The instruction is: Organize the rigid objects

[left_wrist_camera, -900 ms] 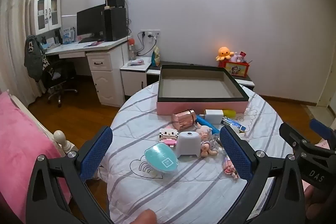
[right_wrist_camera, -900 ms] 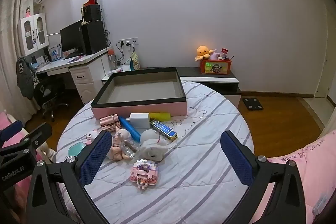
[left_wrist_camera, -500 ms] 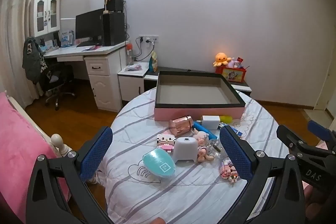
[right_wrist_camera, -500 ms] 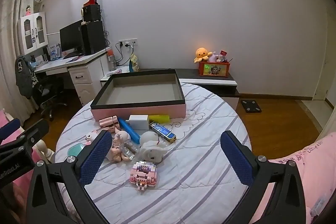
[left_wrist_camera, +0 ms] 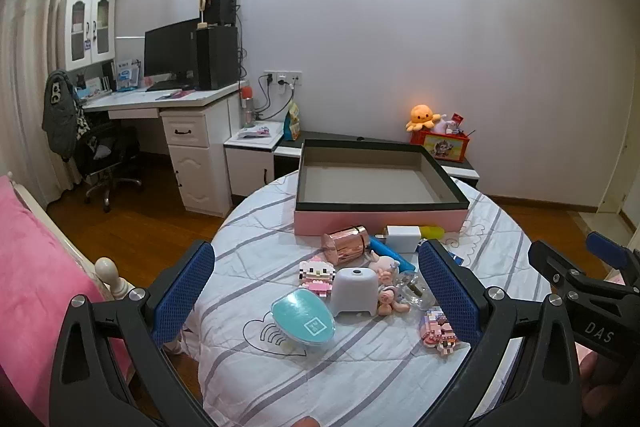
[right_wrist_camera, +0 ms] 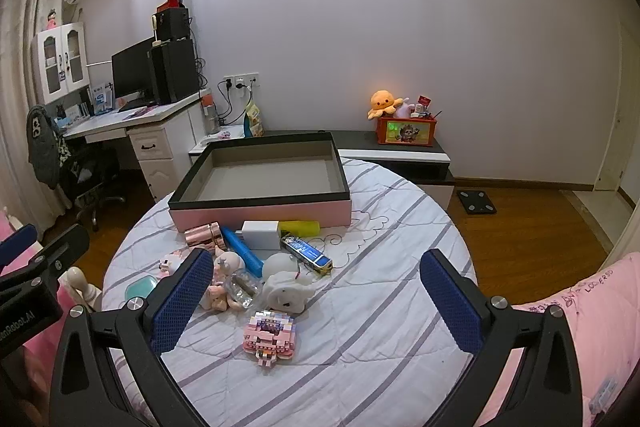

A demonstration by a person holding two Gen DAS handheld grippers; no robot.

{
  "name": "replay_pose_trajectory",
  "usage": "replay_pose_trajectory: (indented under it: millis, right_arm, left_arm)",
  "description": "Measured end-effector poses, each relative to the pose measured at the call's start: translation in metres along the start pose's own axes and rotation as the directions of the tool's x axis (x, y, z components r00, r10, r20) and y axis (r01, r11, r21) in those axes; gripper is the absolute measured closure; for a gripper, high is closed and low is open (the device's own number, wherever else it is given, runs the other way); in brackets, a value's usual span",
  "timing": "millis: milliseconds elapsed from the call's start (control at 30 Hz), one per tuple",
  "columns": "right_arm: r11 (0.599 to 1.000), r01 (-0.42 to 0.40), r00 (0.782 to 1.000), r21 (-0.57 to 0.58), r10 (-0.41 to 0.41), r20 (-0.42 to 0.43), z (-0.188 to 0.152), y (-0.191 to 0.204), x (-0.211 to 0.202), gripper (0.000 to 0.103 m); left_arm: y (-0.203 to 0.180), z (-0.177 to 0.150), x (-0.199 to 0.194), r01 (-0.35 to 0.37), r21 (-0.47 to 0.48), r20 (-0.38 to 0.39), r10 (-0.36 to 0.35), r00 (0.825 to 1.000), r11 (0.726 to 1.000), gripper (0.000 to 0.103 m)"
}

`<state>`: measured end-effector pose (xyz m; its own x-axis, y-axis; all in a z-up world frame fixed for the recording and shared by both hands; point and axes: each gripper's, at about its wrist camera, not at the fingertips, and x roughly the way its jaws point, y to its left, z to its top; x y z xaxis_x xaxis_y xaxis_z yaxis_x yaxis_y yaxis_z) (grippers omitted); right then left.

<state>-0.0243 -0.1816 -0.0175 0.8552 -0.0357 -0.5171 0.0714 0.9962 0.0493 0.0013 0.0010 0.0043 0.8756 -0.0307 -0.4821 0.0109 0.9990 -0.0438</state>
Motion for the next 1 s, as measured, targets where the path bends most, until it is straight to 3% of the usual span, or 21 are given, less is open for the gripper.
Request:
replay_pose_trajectory:
  millis: [1000]
  right_arm:
    - [1.0, 0.005, 1.0, -0.018, -0.004, 0.028, 0.0058, 0.0053, -0.0076, 0.0]
  left_arm:
    - [0.0006, 0.0025, -0.0043, 0.018, 0.007, 0.022, -0.018, 1.0, 1.0, 0.0]
